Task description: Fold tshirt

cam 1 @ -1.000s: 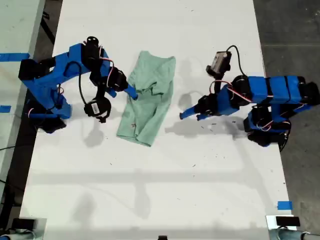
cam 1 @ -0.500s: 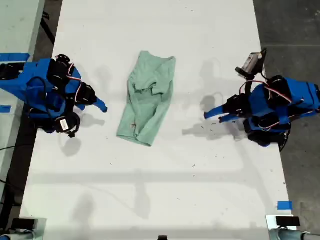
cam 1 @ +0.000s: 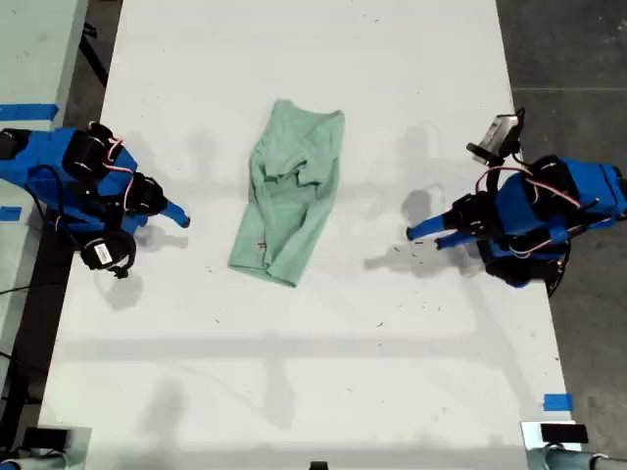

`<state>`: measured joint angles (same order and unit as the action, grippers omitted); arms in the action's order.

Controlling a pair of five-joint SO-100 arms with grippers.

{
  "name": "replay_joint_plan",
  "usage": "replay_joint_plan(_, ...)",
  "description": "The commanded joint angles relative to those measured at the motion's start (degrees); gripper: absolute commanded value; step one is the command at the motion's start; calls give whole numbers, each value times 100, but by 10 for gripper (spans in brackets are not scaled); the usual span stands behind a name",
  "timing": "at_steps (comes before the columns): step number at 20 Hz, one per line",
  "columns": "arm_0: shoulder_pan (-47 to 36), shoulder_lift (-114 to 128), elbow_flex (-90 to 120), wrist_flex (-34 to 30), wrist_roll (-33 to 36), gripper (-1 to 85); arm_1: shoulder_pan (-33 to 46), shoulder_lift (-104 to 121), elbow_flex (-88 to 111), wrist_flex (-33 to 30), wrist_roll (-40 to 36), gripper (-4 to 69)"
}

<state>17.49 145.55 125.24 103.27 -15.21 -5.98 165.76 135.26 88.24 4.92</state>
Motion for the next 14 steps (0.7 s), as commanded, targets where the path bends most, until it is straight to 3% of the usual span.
replay_joint_plan(1, 202, 211, 26, -44, -220, 276, -97, 35, -26, 105, 88, 291)
replay_joint_plan(6, 193, 114, -26, -62, -176, 280, -132, -255, -105, -158, 26, 289)
replay_joint_plan(10, -475, -1696, -1512, -431, 1266, 290, 9, -2856, -1556, -870, -554, 294)
replay_joint_plan(14, -800, -3674, -3023, -1187, 2426, 300, 123, -6056, -4474, -861, -1310, 300)
